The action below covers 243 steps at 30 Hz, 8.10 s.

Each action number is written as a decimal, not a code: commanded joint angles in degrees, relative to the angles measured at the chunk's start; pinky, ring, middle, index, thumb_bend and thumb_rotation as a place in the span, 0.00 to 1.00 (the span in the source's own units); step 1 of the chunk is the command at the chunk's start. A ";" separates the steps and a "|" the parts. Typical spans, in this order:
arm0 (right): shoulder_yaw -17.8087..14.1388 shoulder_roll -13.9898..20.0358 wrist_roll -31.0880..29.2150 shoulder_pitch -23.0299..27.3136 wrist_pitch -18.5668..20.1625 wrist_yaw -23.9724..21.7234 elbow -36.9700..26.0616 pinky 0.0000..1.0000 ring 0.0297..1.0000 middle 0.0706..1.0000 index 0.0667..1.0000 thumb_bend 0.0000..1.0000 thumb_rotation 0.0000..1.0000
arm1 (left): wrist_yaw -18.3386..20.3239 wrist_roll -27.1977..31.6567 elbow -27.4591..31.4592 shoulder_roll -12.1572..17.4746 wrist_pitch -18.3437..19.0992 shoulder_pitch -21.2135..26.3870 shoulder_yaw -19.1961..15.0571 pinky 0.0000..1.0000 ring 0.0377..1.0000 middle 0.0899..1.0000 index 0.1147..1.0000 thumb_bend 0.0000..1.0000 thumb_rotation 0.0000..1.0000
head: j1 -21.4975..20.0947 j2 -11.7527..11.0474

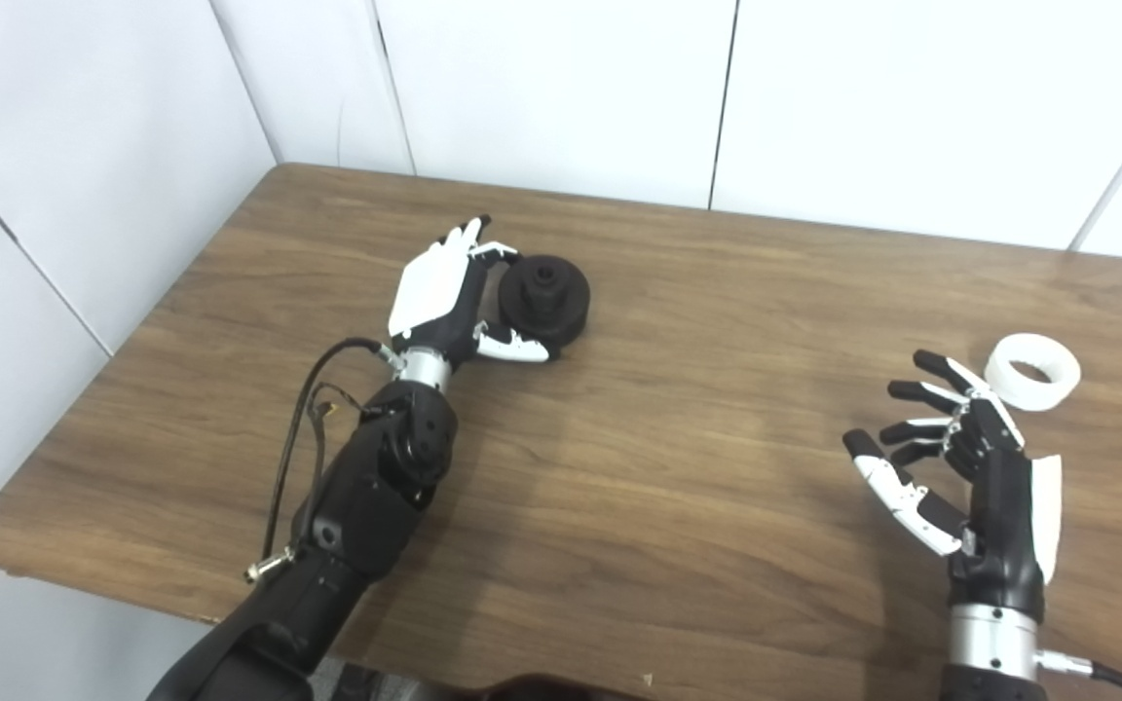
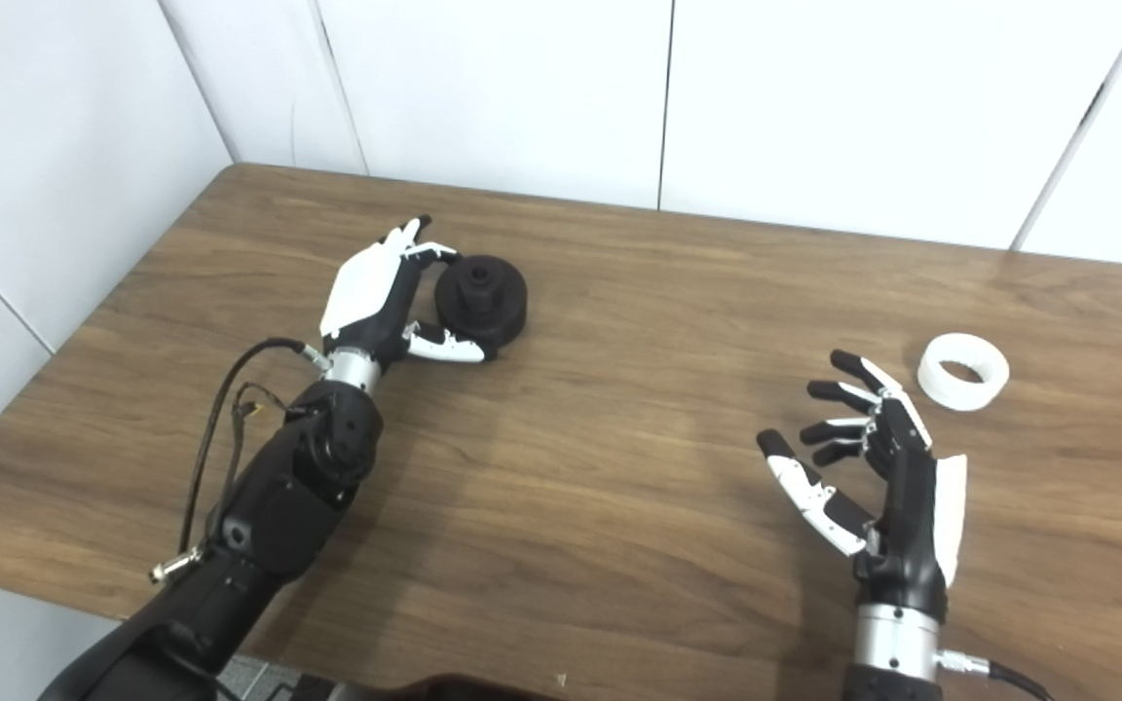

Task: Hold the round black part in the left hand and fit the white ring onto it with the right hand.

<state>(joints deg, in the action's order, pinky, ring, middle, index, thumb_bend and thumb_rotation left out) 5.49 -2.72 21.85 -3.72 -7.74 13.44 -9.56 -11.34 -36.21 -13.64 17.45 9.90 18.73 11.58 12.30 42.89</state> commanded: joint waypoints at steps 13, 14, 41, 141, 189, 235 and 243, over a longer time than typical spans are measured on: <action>-0.16 0.45 0.57 -3.08 0.07 -0.47 -0.79 0.38 0.47 0.64 0.75 0.63 0.20 | 4.79 -0.40 8.98 -0.48 -3.00 -5.26 4.60 1.00 1.00 1.00 0.54 0.89 0.24 | -0.79 0.44; -0.18 0.46 0.59 -3.04 0.10 -0.46 -0.77 0.38 0.47 0.63 0.75 0.63 0.20 | 5.10 -0.43 9.62 -0.65 -2.90 -5.55 4.64 1.00 1.00 1.00 0.54 0.89 0.24 | -0.79 0.44; 1.02 -1.00 2.00 -2.09 1.03 0.39 -0.28 0.38 0.47 0.63 0.75 0.60 0.19 | 10.67 -2.64 25.68 -3.50 -5.91 -18.16 7.47 1.00 1.00 1.00 0.56 0.90 0.34 | -7.38 1.56; 1.74 19.93 31.18 27.22 31.67 -16.61 8.06 0.97 1.00 1.00 0.94 0.81 0.52 | 17.02 2.61 27.02 -1.66 -12.81 -21.41 1.71 1.00 1.00 1.00 0.55 0.89 0.28 | -37.00 -0.99; 2.44 21.39 27.03 27.15 30.57 -10.35 18.04 0.98 0.97 0.94 0.63 0.79 0.37 | 17.94 2.05 28.44 -2.28 -12.03 -21.91 1.44 1.00 1.00 1.00 0.55 0.88 0.28 | -34.47 0.47; 5.89 18.66 24.03 27.09 33.35 -6.50 21.15 0.95 0.96 0.93 0.70 0.88 0.43 | 18.23 1.20 29.10 -2.78 -11.50 -22.03 1.17 1.00 1.00 1.00 0.55 0.87 0.28 | -32.83 1.69; 6.25 18.00 23.52 27.27 33.35 -5.85 22.41 0.94 0.95 0.93 0.70 0.87 0.41 | 18.35 1.24 29.45 -2.99 -11.12 -22.15 1.10 1.00 1.00 1.00 0.55 0.88 0.29 | -32.39 2.03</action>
<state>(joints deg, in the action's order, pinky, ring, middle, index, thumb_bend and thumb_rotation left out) 10.62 16.20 45.31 21.91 25.85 7.93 12.28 7.67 -34.15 13.41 14.19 -0.84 -4.32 13.13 -20.04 44.91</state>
